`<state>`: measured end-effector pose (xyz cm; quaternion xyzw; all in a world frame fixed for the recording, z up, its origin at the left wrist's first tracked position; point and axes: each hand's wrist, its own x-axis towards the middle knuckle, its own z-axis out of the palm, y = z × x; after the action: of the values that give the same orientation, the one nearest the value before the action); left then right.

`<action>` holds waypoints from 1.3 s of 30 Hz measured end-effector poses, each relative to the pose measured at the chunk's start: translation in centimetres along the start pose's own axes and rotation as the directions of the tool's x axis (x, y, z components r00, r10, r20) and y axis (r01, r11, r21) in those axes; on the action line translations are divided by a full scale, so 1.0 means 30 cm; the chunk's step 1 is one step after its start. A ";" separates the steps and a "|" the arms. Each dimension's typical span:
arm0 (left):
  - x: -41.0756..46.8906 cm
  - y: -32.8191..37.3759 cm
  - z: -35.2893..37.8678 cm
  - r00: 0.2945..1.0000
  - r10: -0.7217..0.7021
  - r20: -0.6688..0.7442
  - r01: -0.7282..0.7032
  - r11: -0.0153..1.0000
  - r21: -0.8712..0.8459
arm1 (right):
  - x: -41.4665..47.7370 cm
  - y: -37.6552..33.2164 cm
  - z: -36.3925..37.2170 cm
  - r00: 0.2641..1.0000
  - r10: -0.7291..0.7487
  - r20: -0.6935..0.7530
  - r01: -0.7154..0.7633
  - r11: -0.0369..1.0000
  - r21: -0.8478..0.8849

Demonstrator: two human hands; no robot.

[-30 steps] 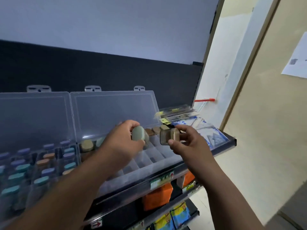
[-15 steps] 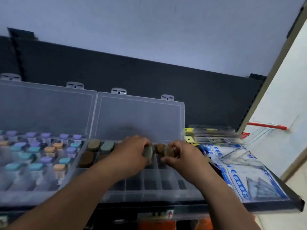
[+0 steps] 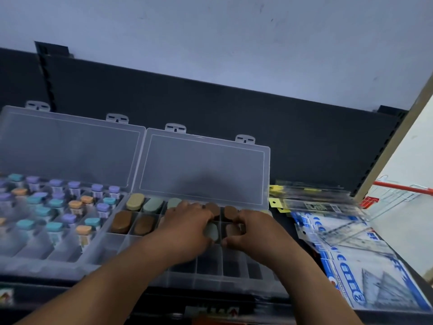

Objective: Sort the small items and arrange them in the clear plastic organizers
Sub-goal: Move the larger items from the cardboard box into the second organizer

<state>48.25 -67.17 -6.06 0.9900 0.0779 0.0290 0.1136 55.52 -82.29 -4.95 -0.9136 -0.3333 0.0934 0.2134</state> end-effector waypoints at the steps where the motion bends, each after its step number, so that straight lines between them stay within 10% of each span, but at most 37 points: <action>1: -0.001 0.002 -0.001 1.000 -0.011 0.000 0.011 1.000 0.009 | 0.000 -0.001 0.000 1.000 0.007 0.003 -0.007 1.000 -0.001; 12: -0.077 -0.030 -0.044 0.984 -0.013 -0.179 0.016 1.000 0.010 | -0.011 -0.050 0.006 0.979 -0.081 -0.187 0.047 0.983 -0.177; 22: -0.295 -0.232 -0.143 0.939 -0.206 -0.275 0.272 0.934 0.231 | -0.011 -0.259 0.099 0.980 -0.193 -0.043 0.168 0.929 -0.328; 39: -1.113 -0.999 -0.426 0.795 -0.496 -0.351 0.576 0.799 0.175 | -0.039 -1.276 0.521 0.816 -0.576 0.038 0.552 0.760 -0.344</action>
<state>9.93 -40.90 -1.85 0.9170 0.3764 0.1277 -0.0328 27.95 -51.65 -1.53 -0.7961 -0.5959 -0.0663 0.0825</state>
